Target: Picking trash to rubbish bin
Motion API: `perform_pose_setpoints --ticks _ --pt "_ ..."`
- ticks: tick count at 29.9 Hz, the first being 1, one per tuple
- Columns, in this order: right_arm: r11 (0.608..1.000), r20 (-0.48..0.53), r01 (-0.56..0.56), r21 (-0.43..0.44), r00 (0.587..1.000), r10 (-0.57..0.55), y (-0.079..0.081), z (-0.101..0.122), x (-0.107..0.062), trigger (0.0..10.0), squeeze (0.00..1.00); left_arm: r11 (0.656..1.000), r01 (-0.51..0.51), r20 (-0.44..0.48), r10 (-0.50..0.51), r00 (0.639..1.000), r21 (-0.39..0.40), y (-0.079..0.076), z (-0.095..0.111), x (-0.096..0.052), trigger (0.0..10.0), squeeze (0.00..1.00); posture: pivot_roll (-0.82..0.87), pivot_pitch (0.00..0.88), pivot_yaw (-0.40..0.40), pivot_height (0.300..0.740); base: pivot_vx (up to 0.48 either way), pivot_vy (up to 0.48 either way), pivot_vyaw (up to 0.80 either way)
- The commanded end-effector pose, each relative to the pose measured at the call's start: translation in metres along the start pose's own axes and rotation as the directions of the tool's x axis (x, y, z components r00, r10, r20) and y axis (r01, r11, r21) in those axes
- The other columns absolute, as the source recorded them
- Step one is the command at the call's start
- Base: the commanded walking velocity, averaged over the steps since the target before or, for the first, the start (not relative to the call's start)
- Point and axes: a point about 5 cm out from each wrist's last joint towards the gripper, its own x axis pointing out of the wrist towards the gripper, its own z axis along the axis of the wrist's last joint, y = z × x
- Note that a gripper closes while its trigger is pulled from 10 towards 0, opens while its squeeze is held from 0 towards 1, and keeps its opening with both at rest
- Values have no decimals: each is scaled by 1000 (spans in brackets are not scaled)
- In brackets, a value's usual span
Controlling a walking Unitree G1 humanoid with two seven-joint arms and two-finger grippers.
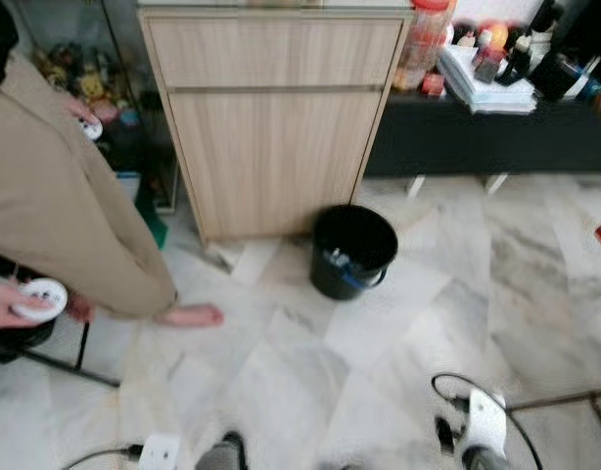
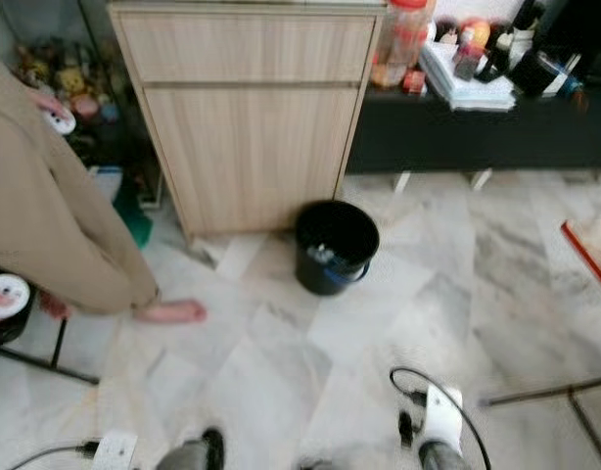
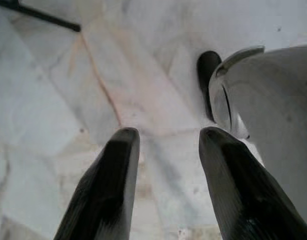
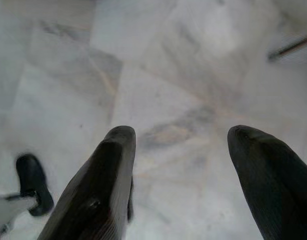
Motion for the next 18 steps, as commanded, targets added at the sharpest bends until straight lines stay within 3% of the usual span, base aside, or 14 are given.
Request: perform_pose_setpoints --ticks 1,18 --pt "1000 -11 6 2 1000 -6 -3 -3 -1 10000 0 999 31 -43 -30 999 23 -8 -11 -3 10000 0 96 174 -82 740 0 0 0" --pt "1000 -1 4 27 1000 -4 -2 -5 -1 10000 0 997 62 -11 -62 998 48 -14 -2 -1 10000 0 79 129 -61 740 0 0 0"
